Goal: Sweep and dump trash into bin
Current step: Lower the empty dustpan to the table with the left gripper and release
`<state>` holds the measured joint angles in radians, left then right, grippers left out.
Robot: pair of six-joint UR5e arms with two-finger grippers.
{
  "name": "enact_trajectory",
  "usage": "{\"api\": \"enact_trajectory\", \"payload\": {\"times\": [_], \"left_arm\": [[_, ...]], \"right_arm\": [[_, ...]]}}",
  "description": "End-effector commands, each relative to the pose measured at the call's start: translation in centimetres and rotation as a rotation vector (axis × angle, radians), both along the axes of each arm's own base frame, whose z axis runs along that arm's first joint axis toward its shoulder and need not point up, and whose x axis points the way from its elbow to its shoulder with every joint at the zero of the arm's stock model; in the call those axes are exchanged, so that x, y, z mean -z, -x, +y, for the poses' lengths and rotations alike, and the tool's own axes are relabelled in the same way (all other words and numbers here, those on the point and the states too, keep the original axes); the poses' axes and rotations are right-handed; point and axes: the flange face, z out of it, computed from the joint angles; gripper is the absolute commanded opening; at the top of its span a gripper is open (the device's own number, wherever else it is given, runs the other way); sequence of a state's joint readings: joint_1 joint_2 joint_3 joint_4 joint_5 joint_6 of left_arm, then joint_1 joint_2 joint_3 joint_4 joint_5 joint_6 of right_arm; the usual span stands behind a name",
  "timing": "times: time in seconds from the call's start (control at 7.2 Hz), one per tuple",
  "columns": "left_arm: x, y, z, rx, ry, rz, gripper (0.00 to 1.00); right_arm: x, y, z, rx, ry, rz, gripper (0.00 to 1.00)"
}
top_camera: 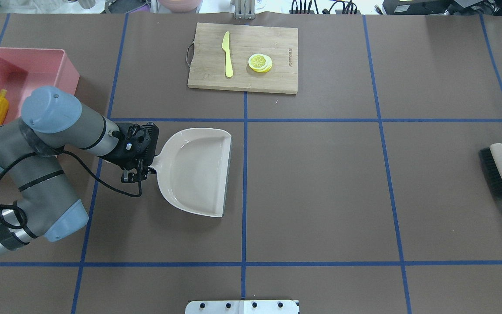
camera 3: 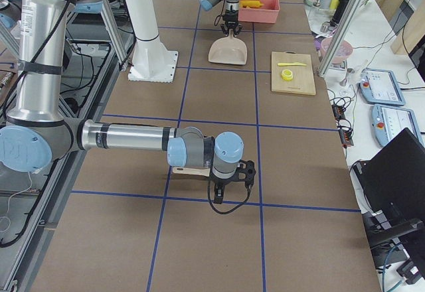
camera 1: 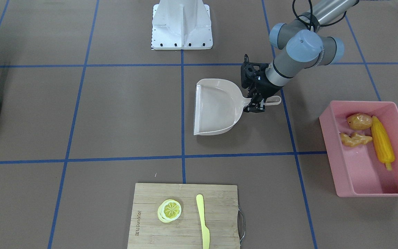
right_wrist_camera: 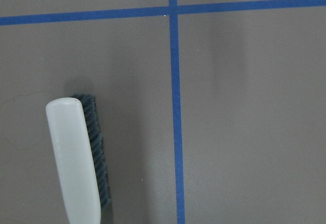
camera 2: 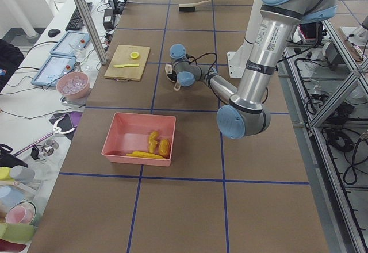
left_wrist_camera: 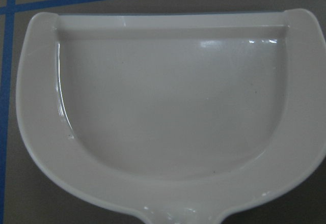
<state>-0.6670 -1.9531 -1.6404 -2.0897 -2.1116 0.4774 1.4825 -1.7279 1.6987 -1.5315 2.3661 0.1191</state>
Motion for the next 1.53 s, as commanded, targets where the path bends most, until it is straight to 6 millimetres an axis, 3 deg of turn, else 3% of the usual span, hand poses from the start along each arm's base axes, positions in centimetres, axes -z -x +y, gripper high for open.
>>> {"api": "enact_trajectory", "payload": {"times": [0.0,0.14,0.28,0.42,0.69,0.83,0.97,1.11,1.25,1.39], "left_arm": [[0.0,-0.7,-0.3,0.049,0.1,0.001,0.76],[0.0,-0.7,-0.4,0.051,0.103,0.003,0.98],[0.4,-0.1,-0.5,0.056,0.097,0.009,0.99],[1.2,2.4,-1.5,0.091,0.084,0.027,0.99],[0.7,9.3,-4.1,0.201,0.079,0.034,0.99],[0.6,13.5,-6.5,0.279,0.103,0.012,0.99],[-1.7,19.1,-8.2,0.377,0.2,-0.08,0.99],[-3.6,26.2,-10.7,0.506,0.292,-0.141,0.99],[-6.4,33.1,-11.6,0.619,0.36,-0.164,0.99],[-9.4,38.8,-11.3,0.721,0.443,-0.165,0.99]], "right_arm": [[0.4,-0.2,-0.3,-0.003,-0.012,0.01,1.0],[0.2,-0.3,-0.2,-0.003,-0.012,0.027,1.0],[0.0,-0.6,-0.3,-0.005,-0.015,0.07,1.0],[0.0,-0.8,-0.5,-0.007,-0.022,0.099,1.0],[0.4,-0.8,-0.9,-0.012,-0.028,0.106,1.0],[0.9,-0.8,-1.6,-0.016,-0.069,0.105,1.0],[1.1,-0.8,-2.0,-0.019,-0.119,0.1,1.0],[1.1,-0.8,-2.0,-0.027,-0.122,0.103,1.0],[1.0,-0.7,-2.0,-0.063,-0.088,0.1,1.0],[1.2,-0.8,-2.1,-0.115,-0.045,0.102,1.0]]}}
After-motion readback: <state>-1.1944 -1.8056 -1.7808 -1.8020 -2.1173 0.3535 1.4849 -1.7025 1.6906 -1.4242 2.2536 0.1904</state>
